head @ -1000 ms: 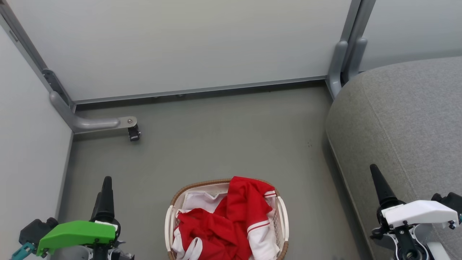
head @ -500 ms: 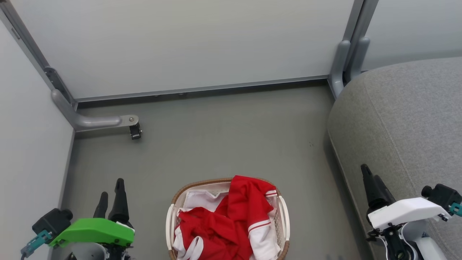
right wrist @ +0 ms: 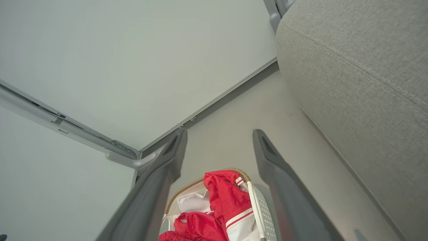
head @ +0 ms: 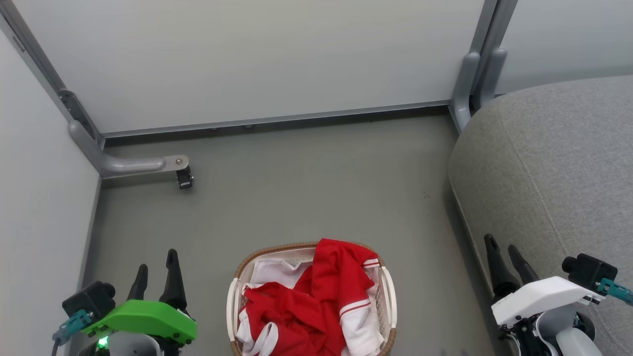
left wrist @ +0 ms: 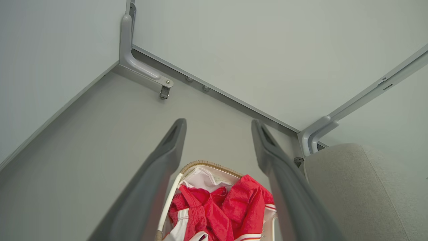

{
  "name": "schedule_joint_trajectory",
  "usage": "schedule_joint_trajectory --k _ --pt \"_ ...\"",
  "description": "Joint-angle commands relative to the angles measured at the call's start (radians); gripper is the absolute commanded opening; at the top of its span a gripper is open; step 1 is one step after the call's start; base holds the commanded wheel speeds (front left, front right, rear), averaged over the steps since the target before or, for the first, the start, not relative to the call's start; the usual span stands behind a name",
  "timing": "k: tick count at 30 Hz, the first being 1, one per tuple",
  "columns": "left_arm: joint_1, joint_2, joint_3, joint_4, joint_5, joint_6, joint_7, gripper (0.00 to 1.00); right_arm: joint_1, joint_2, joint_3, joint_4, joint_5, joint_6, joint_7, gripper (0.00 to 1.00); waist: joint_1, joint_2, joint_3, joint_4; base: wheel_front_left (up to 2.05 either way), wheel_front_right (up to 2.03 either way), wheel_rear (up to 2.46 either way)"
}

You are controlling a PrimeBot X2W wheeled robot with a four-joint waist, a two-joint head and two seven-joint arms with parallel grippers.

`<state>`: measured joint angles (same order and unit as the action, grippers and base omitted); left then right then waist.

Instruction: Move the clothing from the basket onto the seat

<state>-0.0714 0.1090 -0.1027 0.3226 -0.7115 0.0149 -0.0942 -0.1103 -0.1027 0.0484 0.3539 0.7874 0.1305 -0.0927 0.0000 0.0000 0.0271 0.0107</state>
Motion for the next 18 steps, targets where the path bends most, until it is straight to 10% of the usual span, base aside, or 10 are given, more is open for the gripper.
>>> schedule_joint_trajectory --k 1,18 --pt "-0.011 0.013 -0.009 -0.007 0.038 0.008 -0.011 1.0 -0.013 -0.006 0.004 -0.004 -0.035 0.0 -0.012 1.0 0.0 0.0 0.0 0.0 0.0 0.0 0.0" --pt "-0.005 0.026 -0.057 0.012 0.225 0.052 -0.059 1.0 -0.011 -0.007 0.012 0.028 -0.242 0.0 -0.06 1.0 0.0 0.0 0.008 -0.009 0.0 0.0 0.0"
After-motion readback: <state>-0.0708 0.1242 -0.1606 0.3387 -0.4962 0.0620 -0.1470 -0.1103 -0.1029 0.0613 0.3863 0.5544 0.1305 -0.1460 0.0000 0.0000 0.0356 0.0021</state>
